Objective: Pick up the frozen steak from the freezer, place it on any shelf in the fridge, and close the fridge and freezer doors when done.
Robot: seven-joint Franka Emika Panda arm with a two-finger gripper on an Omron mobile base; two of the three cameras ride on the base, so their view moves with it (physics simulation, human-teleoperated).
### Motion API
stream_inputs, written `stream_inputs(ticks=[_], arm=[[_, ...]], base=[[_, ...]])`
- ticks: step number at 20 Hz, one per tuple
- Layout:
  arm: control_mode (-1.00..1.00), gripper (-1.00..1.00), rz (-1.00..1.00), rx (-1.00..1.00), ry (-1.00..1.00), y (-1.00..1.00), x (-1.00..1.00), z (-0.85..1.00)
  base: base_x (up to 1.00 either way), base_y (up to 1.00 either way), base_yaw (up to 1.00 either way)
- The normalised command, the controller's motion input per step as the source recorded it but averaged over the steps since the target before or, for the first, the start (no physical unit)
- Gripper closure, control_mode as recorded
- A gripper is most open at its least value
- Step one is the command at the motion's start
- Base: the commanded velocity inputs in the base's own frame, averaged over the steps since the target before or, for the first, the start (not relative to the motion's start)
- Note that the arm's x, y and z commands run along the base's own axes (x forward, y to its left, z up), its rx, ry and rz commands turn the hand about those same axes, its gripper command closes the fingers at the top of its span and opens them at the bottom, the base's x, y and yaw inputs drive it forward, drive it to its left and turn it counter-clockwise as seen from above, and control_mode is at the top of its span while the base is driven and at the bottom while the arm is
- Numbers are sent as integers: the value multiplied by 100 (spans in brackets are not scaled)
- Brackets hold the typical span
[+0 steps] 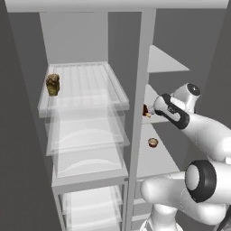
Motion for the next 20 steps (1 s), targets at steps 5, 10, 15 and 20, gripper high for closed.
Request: stream_inputs(ticks=[5, 10, 15, 20], arm=[[-100, -100, 12, 0, 0, 5, 47, -36], [-100, -100, 9, 0, 0, 6, 51, -22], [-100, -100, 5, -5, 0, 11, 45, -22], [-100, -100, 2, -6, 0, 15, 47, -24]], base=[[0, 0, 0], [0, 0, 0], [0, 0, 0], [0, 0, 0]])
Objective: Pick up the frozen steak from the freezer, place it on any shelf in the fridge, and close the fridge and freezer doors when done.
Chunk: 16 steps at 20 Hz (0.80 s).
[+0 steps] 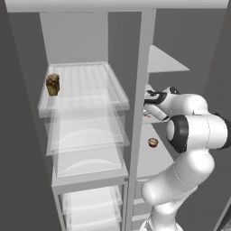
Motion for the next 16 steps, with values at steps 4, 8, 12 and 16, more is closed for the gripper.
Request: stream_inputs(ticks=[4, 8, 12, 16], arm=[[-100, -100, 0, -5, 0, 7, 51, -22], [-100, 100, 0, -9, 0, 1, 33, -34], [-100, 100, 1, -5, 0, 0, 8, -41], [-100, 100, 0, 0, 0, 0, 0, -3]], base=[[0, 0, 0], [0, 0, 0], [0, 0, 0], [0, 0, 0]])
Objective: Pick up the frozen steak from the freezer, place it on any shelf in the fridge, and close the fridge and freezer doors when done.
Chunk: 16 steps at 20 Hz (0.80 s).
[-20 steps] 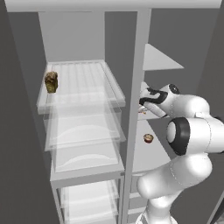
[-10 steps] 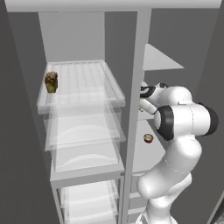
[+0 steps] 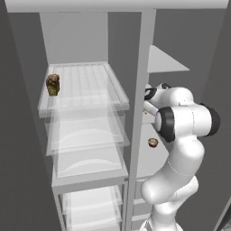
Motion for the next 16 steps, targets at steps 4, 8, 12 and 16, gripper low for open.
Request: stream_inputs(ticks=[4, 8, 12, 16], arm=[[-100, 100, 0, 0, 0, -6, -26, 0], [-100, 100, -3, 0, -6, -32, -85, 6], [-100, 100, -10, 1, -9, -35, -100, 36], [-100, 100, -10, 0, -7, -10, -100, 80]], base=[[0, 0, 0], [0, 0, 0], [0, 0, 0], [0, 0, 0]])
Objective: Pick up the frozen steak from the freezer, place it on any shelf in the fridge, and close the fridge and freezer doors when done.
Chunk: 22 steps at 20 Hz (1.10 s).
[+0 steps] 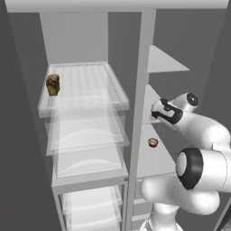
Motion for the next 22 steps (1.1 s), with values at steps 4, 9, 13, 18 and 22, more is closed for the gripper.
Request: stream_inputs(ticks=[4, 9, 13, 18, 22], arm=[[-100, 100, -8, -1, 1, 0, -93, 100], [-100, 100, -6, -3, 12, 0, -92, 100], [-100, 100, -7, -2, 20, 0, -100, 100], [-100, 100, -8, 0, 29, 0, -99, 84], [-100, 100, -1, 1, 6, 0, -72, 12]], base=[[0, 0, 0], [0, 0, 0], [0, 0, 0], [0, 0, 0], [0, 0, 0]])
